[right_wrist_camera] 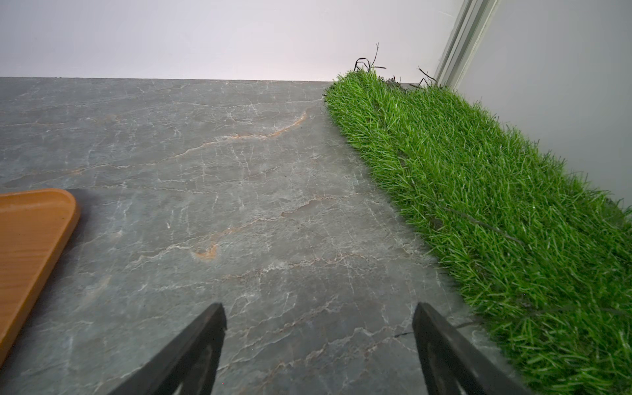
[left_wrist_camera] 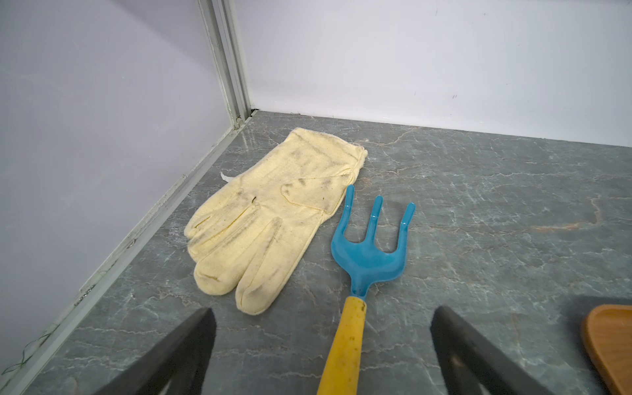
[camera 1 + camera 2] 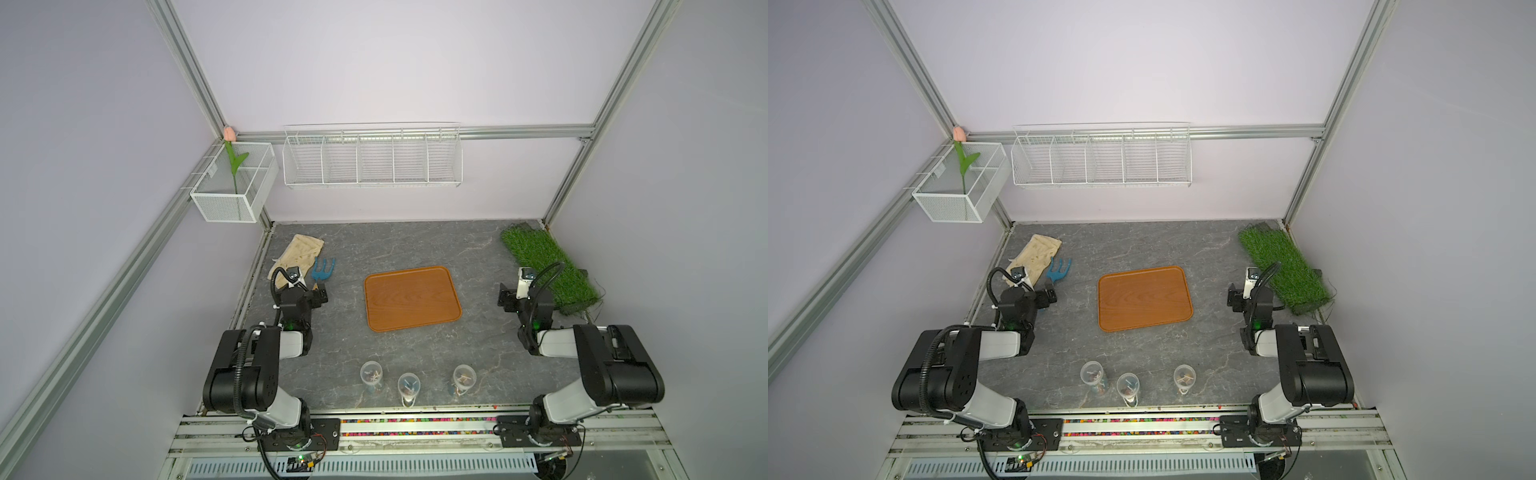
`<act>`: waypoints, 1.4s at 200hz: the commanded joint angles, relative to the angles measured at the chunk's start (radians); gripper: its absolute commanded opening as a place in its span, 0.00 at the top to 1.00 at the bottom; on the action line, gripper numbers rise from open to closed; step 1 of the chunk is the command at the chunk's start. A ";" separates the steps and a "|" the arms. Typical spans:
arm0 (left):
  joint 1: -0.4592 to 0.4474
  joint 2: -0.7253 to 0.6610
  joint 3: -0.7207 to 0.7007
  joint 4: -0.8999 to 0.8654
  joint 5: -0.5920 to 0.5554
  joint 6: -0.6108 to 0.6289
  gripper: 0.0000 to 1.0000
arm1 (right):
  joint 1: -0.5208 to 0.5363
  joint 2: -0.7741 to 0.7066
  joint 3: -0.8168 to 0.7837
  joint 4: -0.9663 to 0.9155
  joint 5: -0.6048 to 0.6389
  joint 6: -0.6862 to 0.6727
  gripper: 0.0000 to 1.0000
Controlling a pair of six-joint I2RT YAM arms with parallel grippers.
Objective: Pour the candies out of the jar
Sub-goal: Pick up the jar from the center of the board.
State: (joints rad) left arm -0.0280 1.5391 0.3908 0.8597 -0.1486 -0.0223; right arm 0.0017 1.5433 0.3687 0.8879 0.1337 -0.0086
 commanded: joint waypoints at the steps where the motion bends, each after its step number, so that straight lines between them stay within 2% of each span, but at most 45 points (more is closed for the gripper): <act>1: 0.004 -0.083 0.047 -0.107 -0.009 -0.002 0.01 | -0.001 -0.082 0.103 -0.193 -0.019 -0.016 0.11; 9: 0.005 -0.162 0.117 -0.294 -0.018 -0.013 0.01 | 0.002 -0.139 0.233 -0.487 -0.044 -0.002 0.12; 21: 0.004 -0.241 0.245 -0.564 -0.040 -0.113 0.01 | 0.008 -0.168 0.422 -0.795 -0.153 0.030 0.12; 27: 0.005 -0.267 0.303 -0.668 0.008 -0.116 0.01 | 0.034 -0.176 0.495 -0.896 -0.189 0.035 0.12; 34: 0.000 -0.284 0.351 -0.743 0.076 -0.116 0.01 | 0.087 -0.184 0.580 -1.001 -0.176 0.031 0.12; 47: -0.026 -0.307 0.399 -0.813 0.152 -0.124 0.01 | 0.195 -0.190 0.678 -1.151 -0.110 0.022 0.11; 52: -0.046 -0.314 0.410 -0.833 0.159 -0.130 0.01 | 0.251 -0.189 0.708 -1.201 -0.096 0.036 0.11; 71: -0.124 -0.320 0.435 -0.901 0.155 -0.135 0.01 | 0.344 -0.185 0.785 -1.346 -0.092 0.104 0.11; 93: -0.189 -0.319 0.443 -0.944 0.164 -0.148 0.00 | 0.456 -0.219 0.814 -1.503 -0.105 0.132 0.11; 124: -0.213 -0.331 0.398 -0.896 0.209 -0.208 0.00 | 0.634 -0.293 0.794 -1.750 -0.078 0.189 0.11; 173: -0.213 -0.360 0.354 -0.871 0.198 -0.261 0.00 | 0.907 -0.496 0.690 -1.958 -0.002 0.386 0.11; 217: -0.213 -0.416 0.298 -0.880 0.211 -0.305 0.01 | 1.117 -0.478 0.600 -2.001 0.049 0.533 0.08; 257: -0.213 -0.481 0.248 -0.883 0.211 -0.327 0.00 | 1.181 -0.446 0.543 -1.948 0.065 0.591 0.00; 280: -0.212 -0.497 0.244 -0.883 0.210 -0.329 0.00 | 1.183 -0.413 0.542 -1.937 0.077 0.579 0.07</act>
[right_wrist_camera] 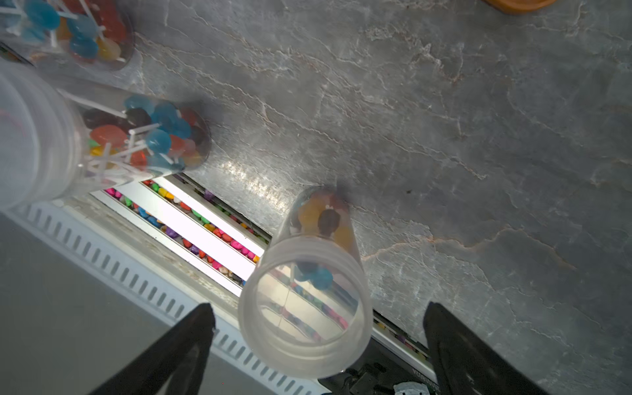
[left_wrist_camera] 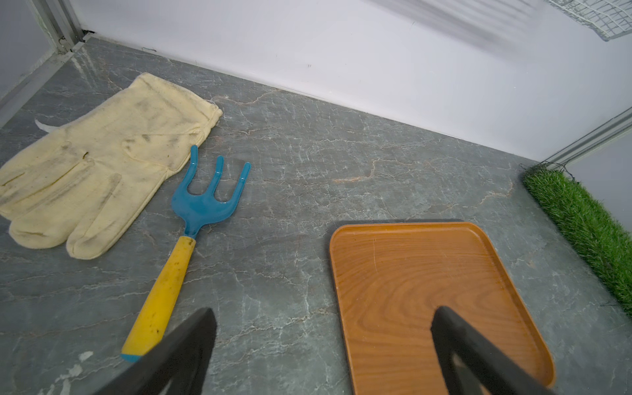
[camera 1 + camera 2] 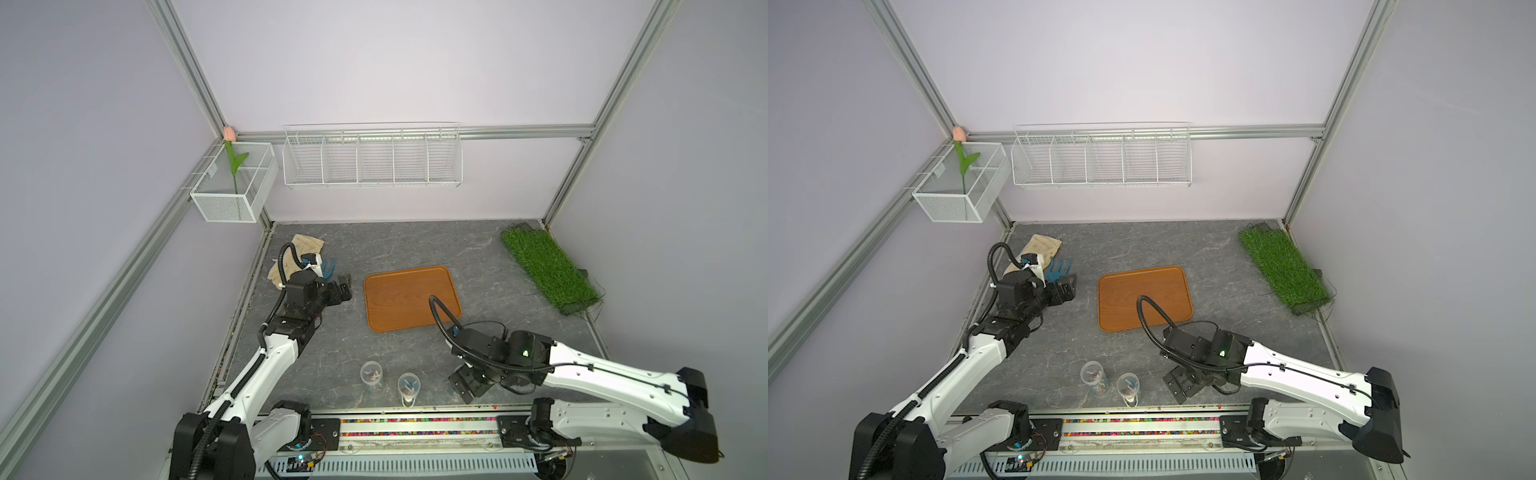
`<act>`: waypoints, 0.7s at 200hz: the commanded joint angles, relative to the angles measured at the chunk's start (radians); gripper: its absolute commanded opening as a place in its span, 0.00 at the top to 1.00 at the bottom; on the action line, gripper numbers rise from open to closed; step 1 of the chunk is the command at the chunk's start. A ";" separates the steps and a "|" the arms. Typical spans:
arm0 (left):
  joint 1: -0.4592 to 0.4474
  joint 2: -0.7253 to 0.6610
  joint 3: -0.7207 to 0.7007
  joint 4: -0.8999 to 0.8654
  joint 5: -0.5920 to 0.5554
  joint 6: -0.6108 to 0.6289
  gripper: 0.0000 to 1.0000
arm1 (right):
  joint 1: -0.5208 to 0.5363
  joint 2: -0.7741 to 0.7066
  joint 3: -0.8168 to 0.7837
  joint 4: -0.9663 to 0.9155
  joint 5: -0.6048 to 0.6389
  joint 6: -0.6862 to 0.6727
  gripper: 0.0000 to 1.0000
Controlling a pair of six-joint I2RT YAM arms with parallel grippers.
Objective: Pour the candies out of the jar
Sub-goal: Pick up the jar from the center of the board.
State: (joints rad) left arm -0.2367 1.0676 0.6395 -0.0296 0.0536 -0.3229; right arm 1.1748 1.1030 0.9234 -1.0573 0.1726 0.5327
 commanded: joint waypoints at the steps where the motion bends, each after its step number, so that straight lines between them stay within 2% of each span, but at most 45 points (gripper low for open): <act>1: -0.004 -0.026 -0.004 0.007 0.008 -0.029 0.01 | 0.009 0.029 -0.013 0.008 0.038 0.037 0.07; 14: -0.003 -0.025 -0.003 0.009 0.015 -0.034 0.00 | 0.010 0.047 -0.011 0.016 0.036 0.025 0.13; 36: -0.004 -0.017 -0.003 0.013 0.023 -0.041 0.00 | 0.012 0.066 -0.013 0.039 0.026 0.019 0.31; 47: -0.004 -0.013 -0.001 0.014 0.025 -0.043 0.00 | 0.012 0.070 -0.019 0.047 0.017 0.024 0.37; 91: -0.004 0.003 0.013 0.023 0.035 -0.025 0.01 | 0.002 0.063 0.007 0.042 0.043 0.006 0.48; 109: -0.004 0.016 0.047 0.016 0.051 -0.021 0.00 | -0.068 0.071 0.065 0.073 0.034 -0.080 0.48; 140: -0.006 0.059 0.136 0.025 0.141 0.048 0.01 | -0.292 0.111 0.217 0.199 -0.074 -0.325 0.49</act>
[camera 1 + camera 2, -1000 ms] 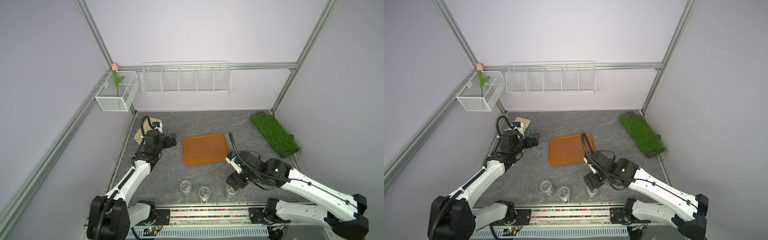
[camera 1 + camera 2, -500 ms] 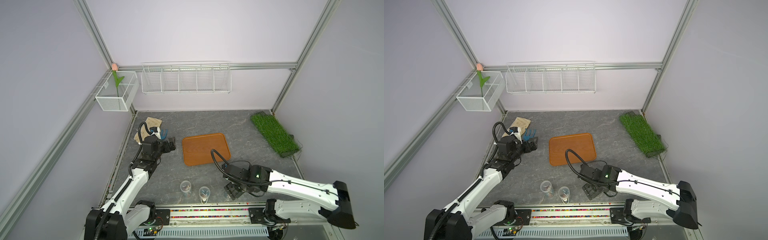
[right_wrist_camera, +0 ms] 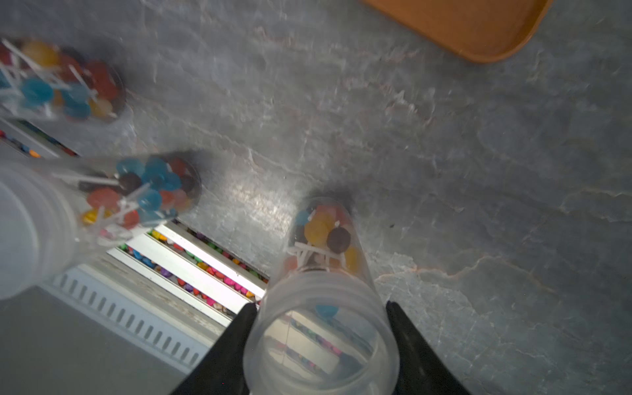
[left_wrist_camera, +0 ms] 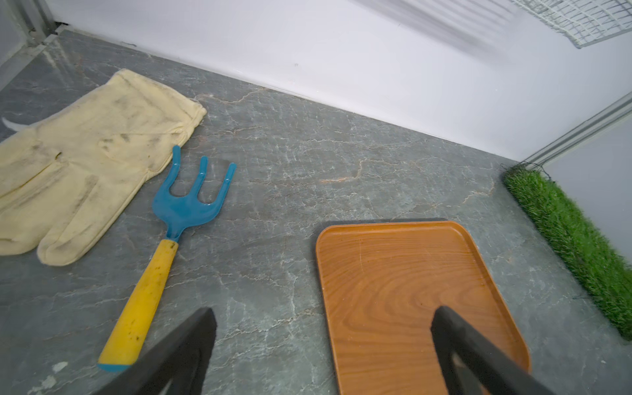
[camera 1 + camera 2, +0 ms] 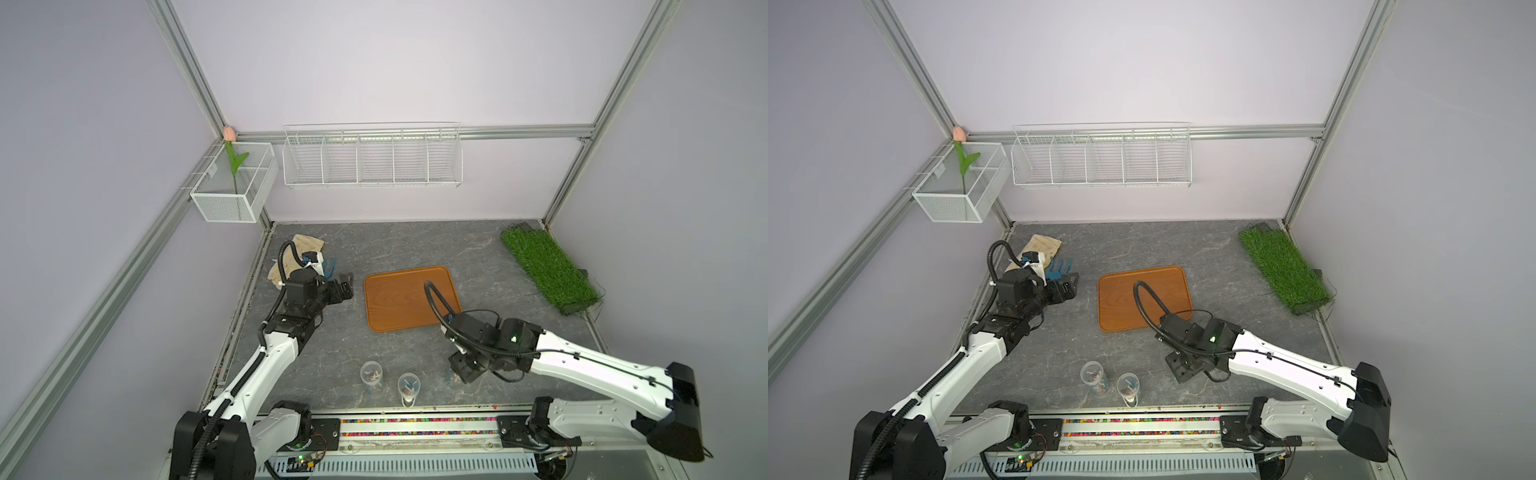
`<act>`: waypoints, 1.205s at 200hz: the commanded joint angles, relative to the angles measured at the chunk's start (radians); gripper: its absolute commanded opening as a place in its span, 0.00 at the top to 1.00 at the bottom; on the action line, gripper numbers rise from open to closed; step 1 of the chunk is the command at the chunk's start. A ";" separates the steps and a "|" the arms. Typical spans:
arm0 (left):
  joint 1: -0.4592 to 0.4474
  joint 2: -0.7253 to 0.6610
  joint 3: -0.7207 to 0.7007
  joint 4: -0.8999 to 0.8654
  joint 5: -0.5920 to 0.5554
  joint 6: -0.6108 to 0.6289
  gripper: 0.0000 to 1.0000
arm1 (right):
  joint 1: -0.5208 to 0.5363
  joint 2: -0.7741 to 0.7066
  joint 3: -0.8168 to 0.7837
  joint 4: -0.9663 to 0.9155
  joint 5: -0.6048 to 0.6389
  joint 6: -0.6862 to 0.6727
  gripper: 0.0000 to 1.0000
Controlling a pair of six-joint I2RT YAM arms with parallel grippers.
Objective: Pour the candies out of the jar
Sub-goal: Pick up the jar from the center of the board.
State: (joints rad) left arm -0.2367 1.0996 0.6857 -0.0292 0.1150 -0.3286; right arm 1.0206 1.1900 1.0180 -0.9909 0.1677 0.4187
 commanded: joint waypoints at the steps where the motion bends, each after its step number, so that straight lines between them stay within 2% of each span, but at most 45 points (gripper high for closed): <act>1: -0.006 0.028 0.093 0.023 0.082 0.056 0.01 | -0.145 0.026 0.130 0.136 -0.076 -0.217 0.49; 15: -0.010 0.051 0.144 -0.007 0.113 0.088 0.01 | -0.254 0.070 0.229 0.168 -0.174 -0.300 0.50; 28: -0.015 0.061 0.190 -0.042 0.163 0.125 0.00 | -0.313 0.116 0.338 0.154 -0.263 -0.358 0.50; 63: -0.104 0.063 0.223 -0.020 0.243 0.263 0.01 | -0.397 0.200 0.501 0.129 -0.478 -0.444 0.50; 86: -0.195 0.065 0.255 -0.067 0.245 0.372 0.00 | -0.437 0.216 0.543 0.124 -0.550 -0.471 0.50; 120: -0.270 0.066 0.304 -0.160 0.304 0.499 0.00 | -0.459 0.214 0.578 0.087 -0.587 -0.519 0.51; 157: -0.280 0.059 0.317 -0.161 0.447 0.504 0.00 | -0.476 0.225 0.614 0.077 -0.634 -0.532 0.50; 209: -0.335 0.079 0.360 -0.220 0.562 0.614 0.00 | -0.478 0.260 0.674 0.051 -0.811 -0.596 0.51; 241: -0.349 0.097 0.380 -0.204 0.615 0.623 0.00 | -0.476 0.290 0.730 -0.019 -0.865 -0.635 0.51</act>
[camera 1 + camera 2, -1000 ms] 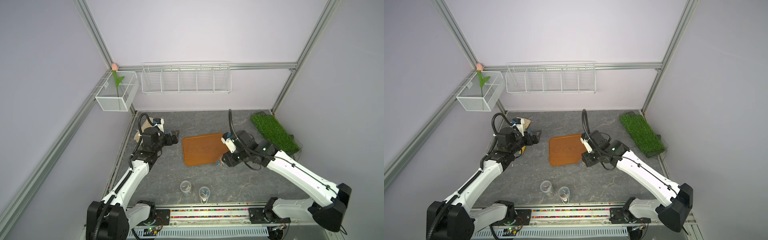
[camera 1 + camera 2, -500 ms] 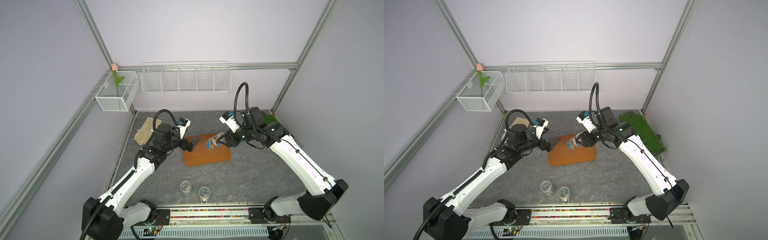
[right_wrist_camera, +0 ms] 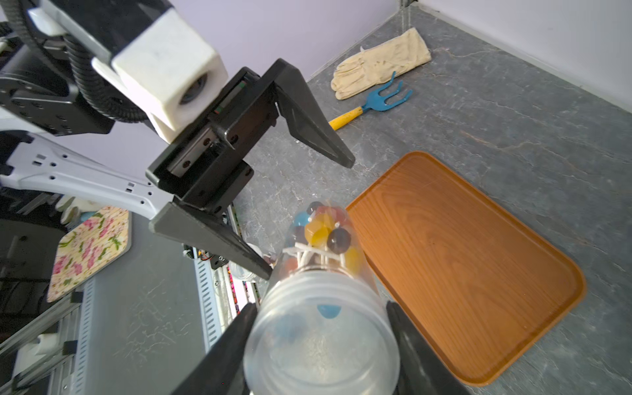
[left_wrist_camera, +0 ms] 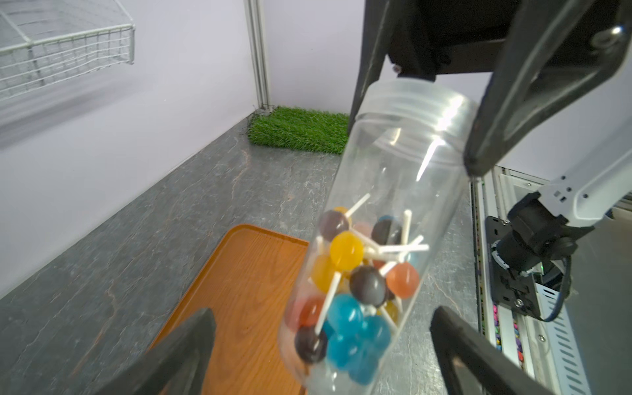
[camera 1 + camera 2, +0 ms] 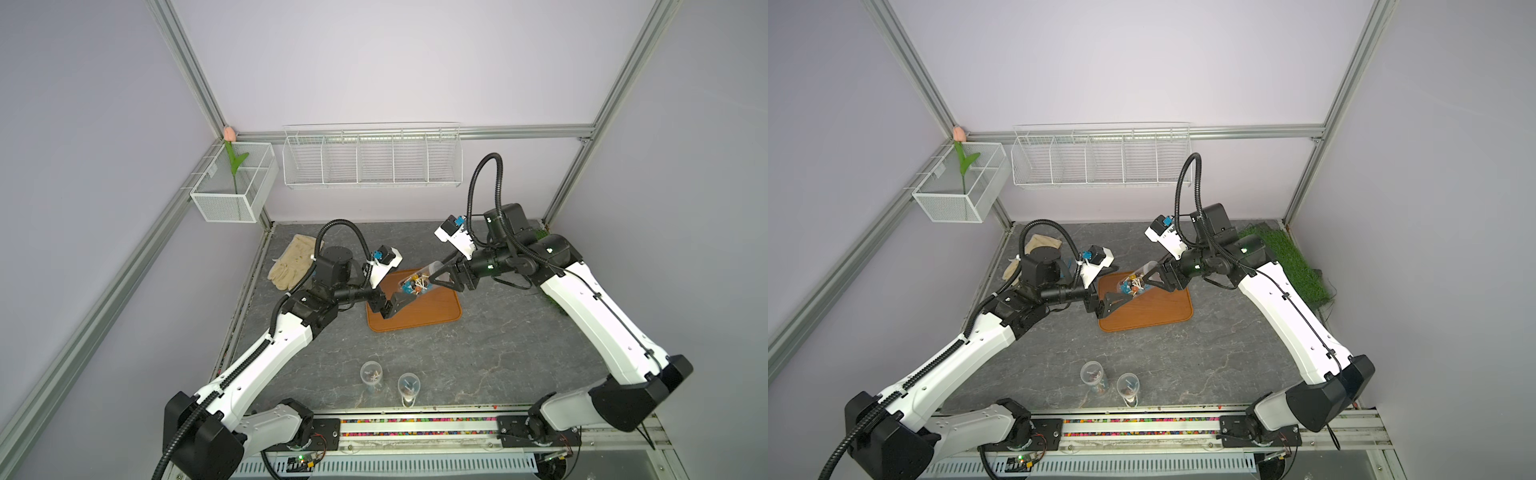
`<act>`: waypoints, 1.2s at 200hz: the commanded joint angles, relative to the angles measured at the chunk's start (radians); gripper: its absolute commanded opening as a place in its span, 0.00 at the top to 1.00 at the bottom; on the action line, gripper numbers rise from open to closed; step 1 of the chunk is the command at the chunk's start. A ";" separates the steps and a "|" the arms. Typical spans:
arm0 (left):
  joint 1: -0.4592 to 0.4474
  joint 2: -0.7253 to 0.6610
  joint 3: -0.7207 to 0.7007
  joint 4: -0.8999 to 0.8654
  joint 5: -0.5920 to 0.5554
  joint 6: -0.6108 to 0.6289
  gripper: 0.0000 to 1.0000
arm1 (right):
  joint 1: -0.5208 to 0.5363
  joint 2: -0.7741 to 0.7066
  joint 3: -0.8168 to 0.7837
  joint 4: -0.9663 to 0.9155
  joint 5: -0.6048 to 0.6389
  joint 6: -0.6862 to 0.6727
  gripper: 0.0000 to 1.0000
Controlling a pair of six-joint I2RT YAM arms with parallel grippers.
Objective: Pour the candies out of the jar
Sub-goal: Pick up the jar from the center of the board.
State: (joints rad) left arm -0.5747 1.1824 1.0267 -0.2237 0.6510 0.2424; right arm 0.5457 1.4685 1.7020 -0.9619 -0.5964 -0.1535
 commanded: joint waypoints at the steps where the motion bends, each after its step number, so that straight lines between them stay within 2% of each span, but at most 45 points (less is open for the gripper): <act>1: -0.012 0.015 0.039 -0.008 0.081 0.051 0.00 | -0.001 0.012 0.046 -0.049 -0.102 -0.063 0.51; 73: -0.035 0.069 0.062 -0.004 0.125 0.089 0.14 | 0.000 0.028 0.067 -0.043 -0.154 -0.070 0.52; 151: -0.105 0.082 0.060 0.021 0.088 0.075 0.49 | 0.003 0.054 0.093 -0.080 -0.171 -0.098 0.53; 197: -0.128 0.076 0.066 0.043 0.054 0.063 0.62 | 0.001 0.044 0.101 -0.075 -0.175 -0.095 0.52; 204: -0.128 0.074 0.060 0.052 0.045 0.057 0.64 | 0.001 0.042 0.099 -0.071 -0.175 -0.091 0.48; 208: -0.130 0.073 0.057 0.058 0.040 0.053 0.64 | 0.001 0.040 0.098 -0.068 -0.174 -0.089 0.42; 218: -0.129 0.065 0.043 0.082 0.025 0.037 0.65 | 0.000 0.027 0.090 -0.045 -0.164 -0.069 0.16; 225: -0.129 0.061 0.031 0.107 0.012 0.017 0.65 | -0.003 0.010 0.076 -0.013 -0.169 -0.051 0.05; 231: -0.129 0.057 0.022 0.127 0.000 -0.006 0.64 | -0.008 -0.013 0.060 0.040 -0.179 -0.030 0.00; 240: -0.129 0.055 0.014 0.154 -0.023 -0.042 0.63 | -0.018 -0.057 0.020 0.144 -0.176 0.029 0.04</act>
State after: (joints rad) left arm -0.6979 1.2568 1.0557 -0.1783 0.6884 0.2790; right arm 0.5392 1.5101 1.7729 -1.0103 -0.7380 -0.2096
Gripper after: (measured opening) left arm 0.549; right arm 0.963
